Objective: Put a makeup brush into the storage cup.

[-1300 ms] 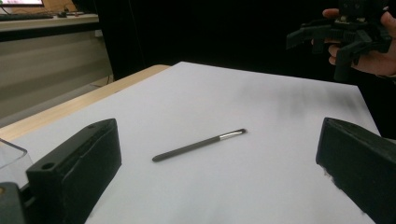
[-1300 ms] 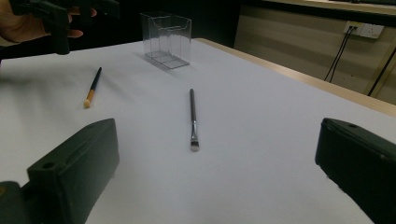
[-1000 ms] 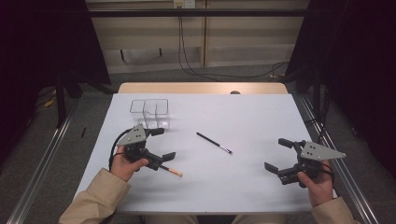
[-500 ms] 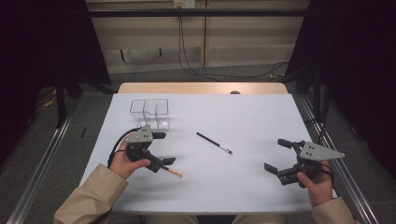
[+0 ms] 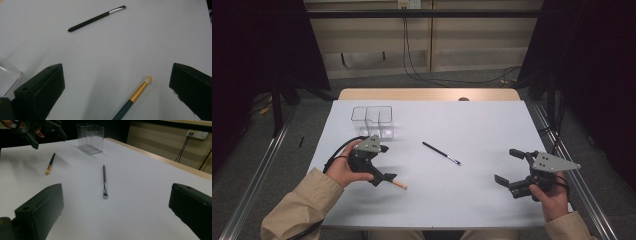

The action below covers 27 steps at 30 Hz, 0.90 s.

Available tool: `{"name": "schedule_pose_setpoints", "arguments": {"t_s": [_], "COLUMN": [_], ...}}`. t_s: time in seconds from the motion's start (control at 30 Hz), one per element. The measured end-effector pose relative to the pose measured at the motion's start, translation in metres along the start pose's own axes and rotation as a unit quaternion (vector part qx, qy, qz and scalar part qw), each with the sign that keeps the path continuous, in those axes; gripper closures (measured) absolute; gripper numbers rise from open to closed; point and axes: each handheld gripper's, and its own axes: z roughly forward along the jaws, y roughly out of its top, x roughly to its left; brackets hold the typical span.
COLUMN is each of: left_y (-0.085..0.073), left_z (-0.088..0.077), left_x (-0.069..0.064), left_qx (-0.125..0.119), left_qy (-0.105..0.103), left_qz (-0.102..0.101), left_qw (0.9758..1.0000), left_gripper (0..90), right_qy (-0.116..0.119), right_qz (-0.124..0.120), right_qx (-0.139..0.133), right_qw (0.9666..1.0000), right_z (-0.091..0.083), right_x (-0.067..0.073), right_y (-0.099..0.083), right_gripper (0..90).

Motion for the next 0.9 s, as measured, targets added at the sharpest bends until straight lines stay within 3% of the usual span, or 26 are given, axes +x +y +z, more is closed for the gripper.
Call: {"name": "schedule_pose_setpoints", "arguments": {"t_s": [0.2,0.27,0.57,0.67,0.9], "left_y": [0.0,0.001,0.004,0.005,0.008], "left_z": [0.001,0.002,0.006,0.01,0.016], "left_x": [0.003,0.004,0.005,0.003,0.002], "left_qx": [0.039,0.063,0.109,0.13,0.186], "left_qy": [-0.003,-0.001,-0.005,-0.007,-0.013], "left_qz": [-0.001,-0.002,0.002,0.004,0.031], "left_qw": [0.9992,0.998,0.994,0.9915,0.982], "left_gripper": [0.0,0.0,0.0,0.0,0.0], "right_qy": [0.001,0.001,0.001,0.002,0.001], "right_qz": [0.002,0.002,0.004,0.002,0.003], "right_qx": [0.002,0.002,0.001,0.001,0.001], "right_qw": [1.0,1.0,1.0,1.0,1.0], "right_z": [0.0,0.0,0.0,0.0,0.0], "right_x": [0.0,0.0,-0.001,0.0,0.0], "right_y": [0.0,0.0,-0.001,0.0,0.0], "right_gripper": [0.0,0.0,0.0,0.0,0.0]}}
